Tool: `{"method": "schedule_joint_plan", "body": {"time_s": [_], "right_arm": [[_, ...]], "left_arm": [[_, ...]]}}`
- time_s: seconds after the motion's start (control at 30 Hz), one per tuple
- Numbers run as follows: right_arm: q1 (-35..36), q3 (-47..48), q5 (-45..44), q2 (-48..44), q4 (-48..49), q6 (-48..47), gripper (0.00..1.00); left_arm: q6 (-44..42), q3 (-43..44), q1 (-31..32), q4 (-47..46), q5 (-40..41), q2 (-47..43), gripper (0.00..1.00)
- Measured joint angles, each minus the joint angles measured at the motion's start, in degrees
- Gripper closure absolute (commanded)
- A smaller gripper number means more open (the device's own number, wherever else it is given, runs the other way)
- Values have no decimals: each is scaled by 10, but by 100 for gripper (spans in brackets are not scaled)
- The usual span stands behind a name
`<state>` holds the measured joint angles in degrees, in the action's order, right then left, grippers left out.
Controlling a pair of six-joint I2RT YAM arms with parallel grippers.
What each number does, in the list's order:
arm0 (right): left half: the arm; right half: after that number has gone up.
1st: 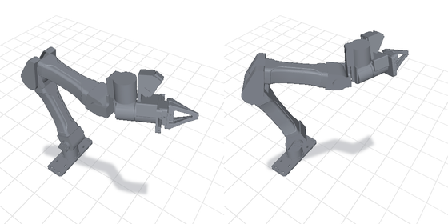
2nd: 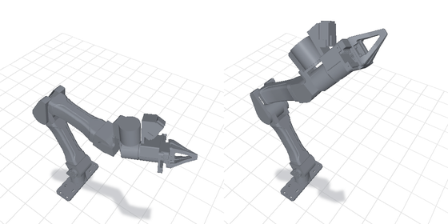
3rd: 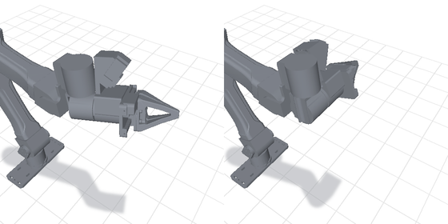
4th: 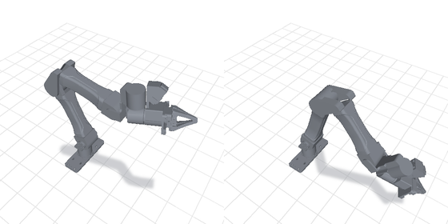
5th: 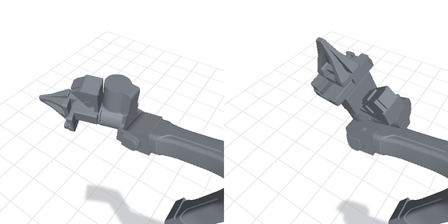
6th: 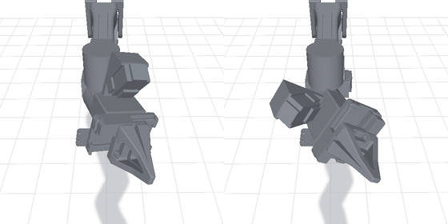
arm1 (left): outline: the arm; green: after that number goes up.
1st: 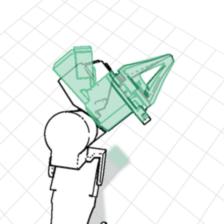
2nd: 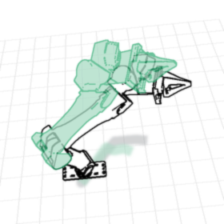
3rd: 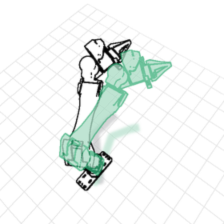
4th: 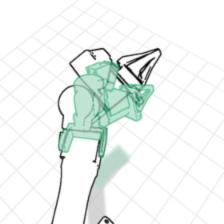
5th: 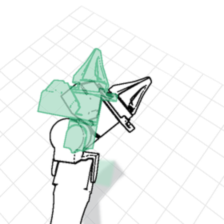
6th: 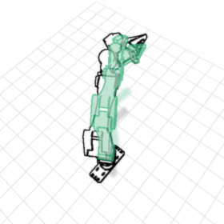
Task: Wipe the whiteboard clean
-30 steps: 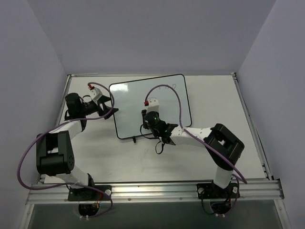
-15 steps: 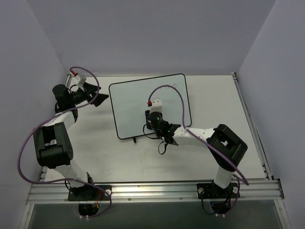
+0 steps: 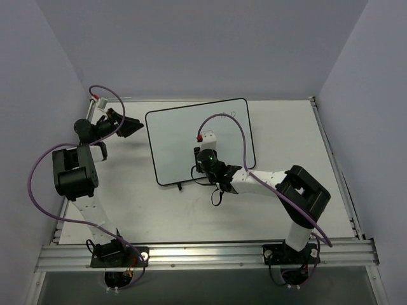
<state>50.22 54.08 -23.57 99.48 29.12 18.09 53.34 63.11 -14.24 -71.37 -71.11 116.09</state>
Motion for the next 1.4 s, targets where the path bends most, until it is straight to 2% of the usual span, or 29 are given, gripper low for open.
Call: {"method": "schedule_joint_plan", "body": {"time_s": [0.2,0.23,0.3,0.37,0.4,0.47,0.5,0.53,0.6,0.67,0.83,0.97,1.1,1.23,1.4], "right_arm": [[0,0,0,0,0,0,100],[0,0,0,0,0,0,100],[0,0,0,0,-1,-2,100],[0,0,-1,-1,-2,-2,100],[0,-1,-2,-2,-4,-2,100],[-3,-3,-4,-5,-7,-2,100],[-5,-6,-4,-7,-7,-2,100],[-7,-9,-4,-9,-7,-2,100],[-11,-10,-4,-10,-9,-2,100],[-13,-10,-4,-12,-11,-2,100],[-16,-11,-4,-16,-15,-3,100],[-18,-11,-4,-16,-16,-3,100],[-17,-11,-4,-16,-15,-4,100],[-14,-14,-6,-16,-10,-7,100],[2,-16,-12,-16,-8,-16,100]], "left_arm": [[14,0,-8,-7,0,-12,6],[-7,-2,-14,23,3,-28,6],[-73,-7,-27,141,32,-92,6],[-191,10,-33,336,118,-188,6],[-258,32,-23,445,217,-247,6],[-335,61,24,551,372,-334,6],[-377,63,68,584,455,-390,6],[-405,57,106,602,494,-435,6],[-450,49,150,639,531,-496,6],[-477,64,148,669,549,-514,6],[-489,103,120,718,508,-416,6],[-473,70,83,747,424,-315,6],[-455,53,55,746,356,-287,6],[-399,51,45,666,250,-267,6],[-274,38,14,476,134,-209,6]]}}
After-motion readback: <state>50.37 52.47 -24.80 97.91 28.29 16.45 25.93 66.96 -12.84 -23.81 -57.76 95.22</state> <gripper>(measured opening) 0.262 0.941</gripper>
